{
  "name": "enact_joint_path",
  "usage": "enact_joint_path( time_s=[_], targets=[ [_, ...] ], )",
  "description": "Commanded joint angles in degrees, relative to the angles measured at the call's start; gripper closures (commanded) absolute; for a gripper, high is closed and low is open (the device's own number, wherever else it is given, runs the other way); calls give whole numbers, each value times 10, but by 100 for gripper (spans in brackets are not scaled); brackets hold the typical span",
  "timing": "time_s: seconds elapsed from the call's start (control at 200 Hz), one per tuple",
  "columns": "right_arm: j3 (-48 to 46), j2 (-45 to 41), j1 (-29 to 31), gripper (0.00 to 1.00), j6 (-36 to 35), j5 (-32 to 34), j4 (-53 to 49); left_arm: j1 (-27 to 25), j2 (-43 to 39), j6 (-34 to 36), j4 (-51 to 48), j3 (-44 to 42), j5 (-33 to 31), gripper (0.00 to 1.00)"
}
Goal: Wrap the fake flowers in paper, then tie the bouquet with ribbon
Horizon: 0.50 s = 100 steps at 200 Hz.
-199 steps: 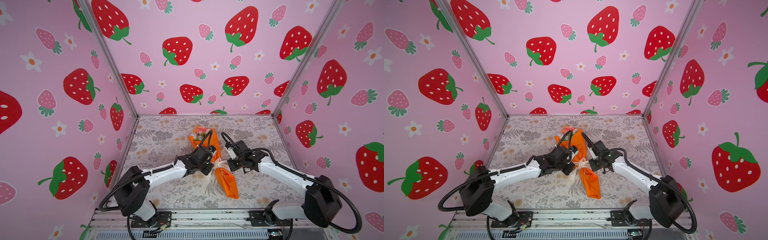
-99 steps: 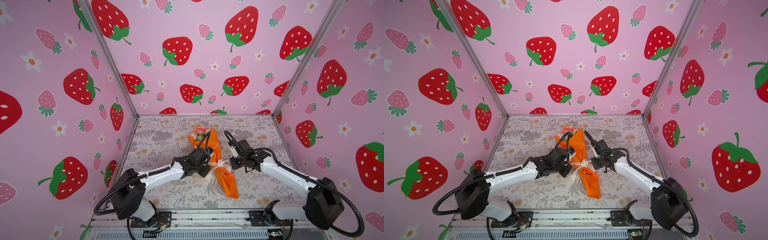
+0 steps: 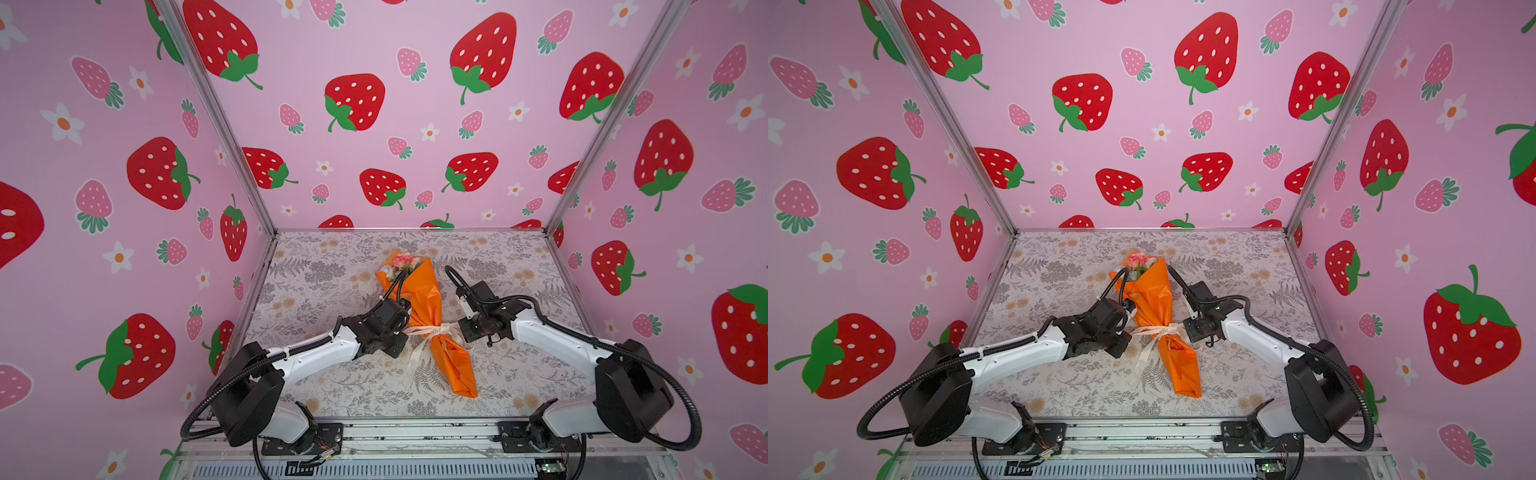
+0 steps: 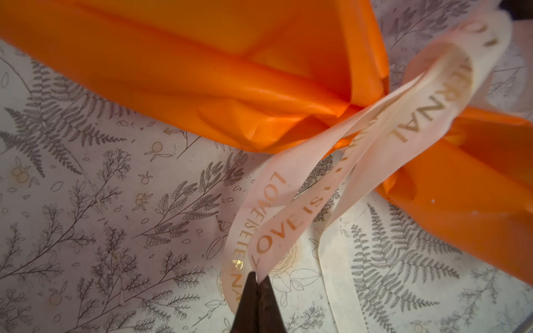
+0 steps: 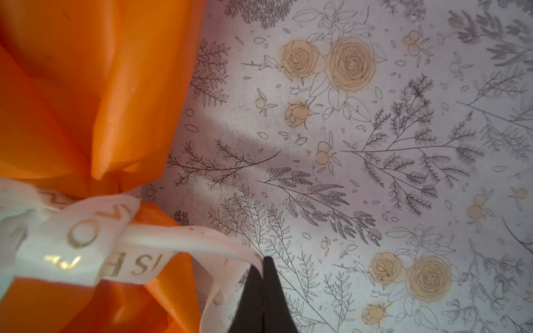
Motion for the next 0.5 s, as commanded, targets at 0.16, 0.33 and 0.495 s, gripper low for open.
enact_joint_path(
  time_s=[0.16,0.33,0.495],
  targets=[
    [7,-2,-21,98,-2,10,4,17,-17,-21,-29,-13,-17,100],
    [-6,-7,-41,98,-8,5,-4,36,-23,-28,-57,-16,-45,100],
    [-15,-24,-50,100,-6,-20,2,73,-47,-41,-58,-35,-29,100]
  ],
)
